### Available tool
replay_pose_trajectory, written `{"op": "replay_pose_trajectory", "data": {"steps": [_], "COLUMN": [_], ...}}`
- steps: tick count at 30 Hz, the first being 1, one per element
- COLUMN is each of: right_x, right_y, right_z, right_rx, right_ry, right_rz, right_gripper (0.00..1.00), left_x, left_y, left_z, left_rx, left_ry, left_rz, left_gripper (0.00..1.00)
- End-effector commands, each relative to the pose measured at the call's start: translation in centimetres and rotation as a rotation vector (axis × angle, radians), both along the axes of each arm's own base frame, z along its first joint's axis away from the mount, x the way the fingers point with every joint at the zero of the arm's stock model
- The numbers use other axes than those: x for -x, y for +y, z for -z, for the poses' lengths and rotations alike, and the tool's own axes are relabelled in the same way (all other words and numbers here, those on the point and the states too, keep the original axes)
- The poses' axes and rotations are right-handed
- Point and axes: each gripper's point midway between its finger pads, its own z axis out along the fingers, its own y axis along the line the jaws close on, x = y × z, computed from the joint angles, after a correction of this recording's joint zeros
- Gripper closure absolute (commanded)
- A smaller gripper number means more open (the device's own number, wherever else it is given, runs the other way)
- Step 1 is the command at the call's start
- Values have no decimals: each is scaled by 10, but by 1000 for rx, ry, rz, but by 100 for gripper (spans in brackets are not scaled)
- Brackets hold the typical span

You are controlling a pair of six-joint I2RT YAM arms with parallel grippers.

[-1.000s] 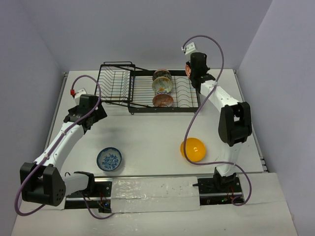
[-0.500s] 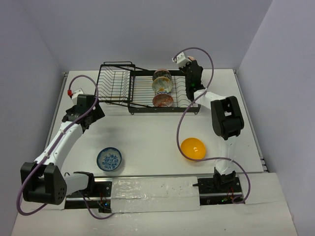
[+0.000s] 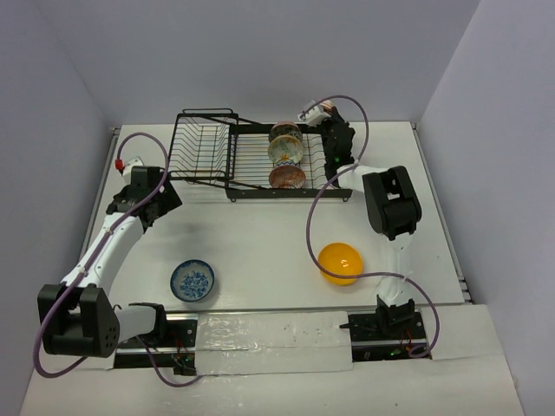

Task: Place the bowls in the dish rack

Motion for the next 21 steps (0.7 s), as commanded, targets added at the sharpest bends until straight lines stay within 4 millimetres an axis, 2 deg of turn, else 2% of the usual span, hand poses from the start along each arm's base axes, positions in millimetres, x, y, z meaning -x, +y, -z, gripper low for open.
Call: {"op": "replay_pose_trajectory", "data": {"steps": [1,2,3,8,14,21], "right_x": [10,8,7,8,8,8], "right_y": [-2,-11,-12,-21,-30,-30], "right_z": [-57,-53,-43,-27,-14,-5], "right_rx": [-88,-99,-106,-142,-200,-224], "right_ry": [-154,-134,-92,-45,-30,-22], "right_rz": [-85,-89,-101,-150,-177,-211], "right_gripper": [100,100,100,100,100,100], "left_x": [-9,-9,-8,-10,-10,-11], "left_y": [1,3,5,6,10,14], "left_z": [-12,-13,-14,-13,-10,-7], "left_rx": [5,5,6,14,19,32], "left_ry": [-34,-39,-40,-38,-29,-21], "left_rz": [14,8,4,4,-5,-13], "left_gripper": [1,1,1,1,1,1]}}
